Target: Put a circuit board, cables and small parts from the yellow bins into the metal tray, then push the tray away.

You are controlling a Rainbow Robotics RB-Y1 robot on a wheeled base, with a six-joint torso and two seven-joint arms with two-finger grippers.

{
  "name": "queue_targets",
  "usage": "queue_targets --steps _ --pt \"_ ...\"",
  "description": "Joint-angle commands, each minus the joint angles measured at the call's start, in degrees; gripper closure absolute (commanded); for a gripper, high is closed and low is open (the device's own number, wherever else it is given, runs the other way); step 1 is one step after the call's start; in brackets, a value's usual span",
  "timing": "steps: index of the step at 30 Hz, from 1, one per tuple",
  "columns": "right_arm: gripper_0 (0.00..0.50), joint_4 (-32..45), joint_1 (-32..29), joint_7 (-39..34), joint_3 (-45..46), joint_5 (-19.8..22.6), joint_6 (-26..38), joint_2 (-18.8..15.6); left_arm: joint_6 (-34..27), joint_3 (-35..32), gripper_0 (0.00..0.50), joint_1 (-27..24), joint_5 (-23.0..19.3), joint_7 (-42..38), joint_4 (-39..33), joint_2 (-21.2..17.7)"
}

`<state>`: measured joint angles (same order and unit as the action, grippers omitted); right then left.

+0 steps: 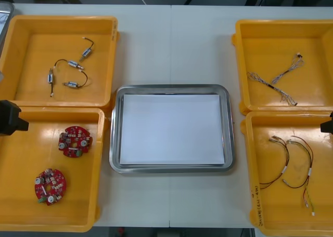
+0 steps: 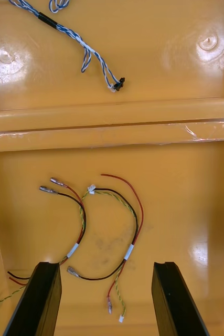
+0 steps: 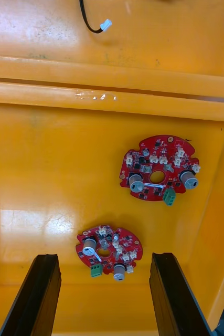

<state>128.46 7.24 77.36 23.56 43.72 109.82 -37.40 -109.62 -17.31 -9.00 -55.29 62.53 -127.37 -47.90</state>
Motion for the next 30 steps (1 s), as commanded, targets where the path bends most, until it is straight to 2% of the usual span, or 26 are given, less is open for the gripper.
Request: queue_targets --steps 1,30 --pt "0.000 0.47 -0.82 2.44 1.13 0.22 0.18 -2.24 -0.38 -1.85 0.000 1.09 -0.43 2.16 -1.56 -2.37" --pt "0.000 0.47 -0.82 2.44 1.13 0.22 0.18 -2.24 -0.38 -1.85 0.000 1.09 -0.43 2.16 -1.56 -2.37"
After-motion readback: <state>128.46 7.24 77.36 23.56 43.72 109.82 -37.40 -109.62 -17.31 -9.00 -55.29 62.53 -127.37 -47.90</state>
